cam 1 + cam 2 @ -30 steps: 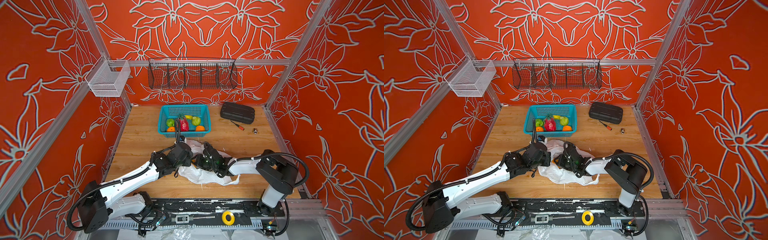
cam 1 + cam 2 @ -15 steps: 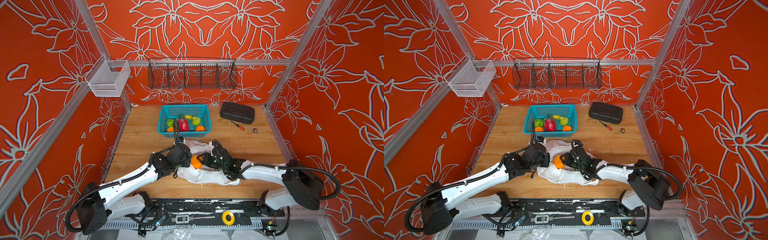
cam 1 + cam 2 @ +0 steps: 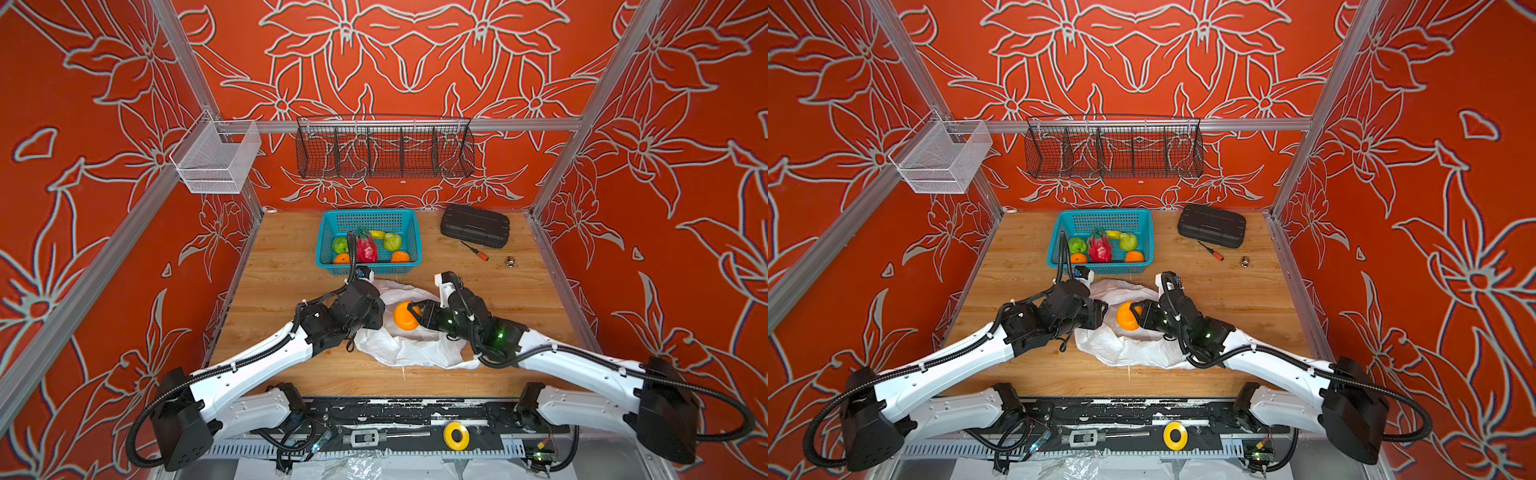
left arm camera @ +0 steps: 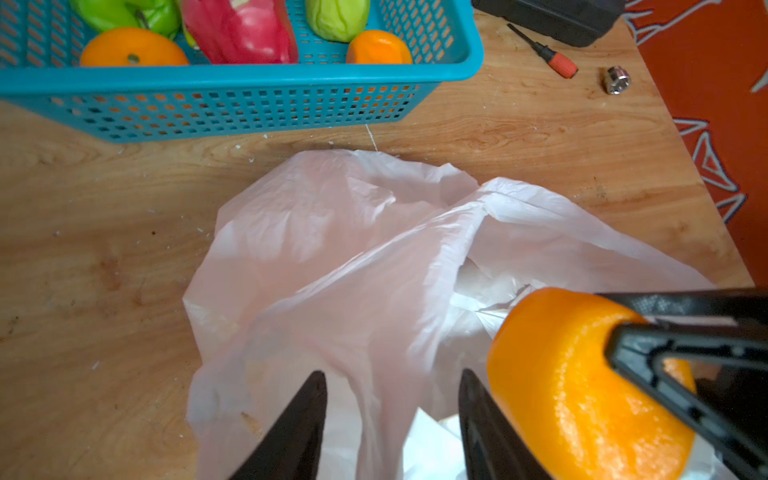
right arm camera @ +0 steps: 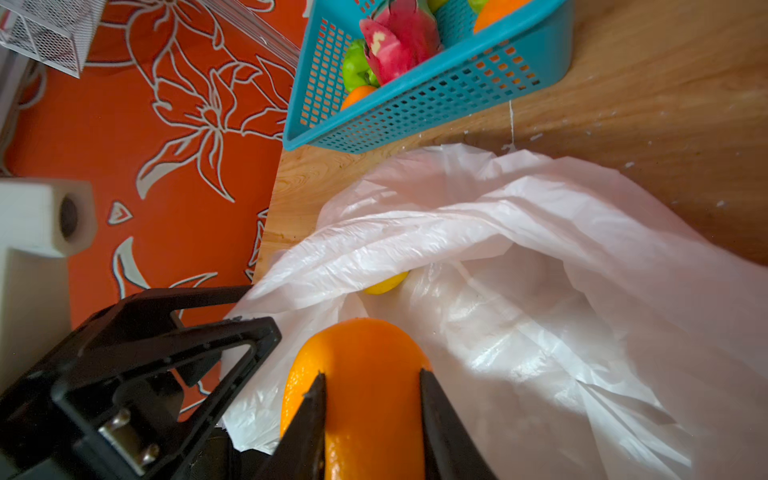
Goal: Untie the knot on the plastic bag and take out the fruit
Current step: 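Carry the orange to the teal basket with the right gripper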
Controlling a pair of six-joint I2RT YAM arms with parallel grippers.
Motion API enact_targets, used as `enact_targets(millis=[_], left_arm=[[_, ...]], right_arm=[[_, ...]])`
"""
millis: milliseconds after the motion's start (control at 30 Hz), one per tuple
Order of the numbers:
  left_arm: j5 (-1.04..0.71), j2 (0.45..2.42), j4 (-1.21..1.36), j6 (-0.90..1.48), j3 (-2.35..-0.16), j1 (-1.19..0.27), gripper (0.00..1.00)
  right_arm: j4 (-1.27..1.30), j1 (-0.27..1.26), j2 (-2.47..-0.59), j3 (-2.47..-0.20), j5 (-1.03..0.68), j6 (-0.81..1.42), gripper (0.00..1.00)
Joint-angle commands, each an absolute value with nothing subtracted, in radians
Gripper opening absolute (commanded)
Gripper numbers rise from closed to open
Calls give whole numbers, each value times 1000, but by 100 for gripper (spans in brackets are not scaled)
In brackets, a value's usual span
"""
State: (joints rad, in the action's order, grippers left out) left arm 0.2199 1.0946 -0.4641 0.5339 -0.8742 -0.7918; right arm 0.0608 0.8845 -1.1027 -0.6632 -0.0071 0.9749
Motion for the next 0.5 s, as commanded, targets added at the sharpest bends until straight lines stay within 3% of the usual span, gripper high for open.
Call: enact_targets(millis=[0, 233, 467], left_arm=[[201, 1062, -483, 482, -903, -787, 57], [178, 995, -507, 477, -903, -787, 68], [169, 839, -546, 496, -866, -787, 84]], right_arm=[[-7, 864, -1071, -733, 34, 915, 31], [-72, 763, -1116, -872, 20, 829, 31], [-145, 680, -1326, -1105, 2, 652, 31]])
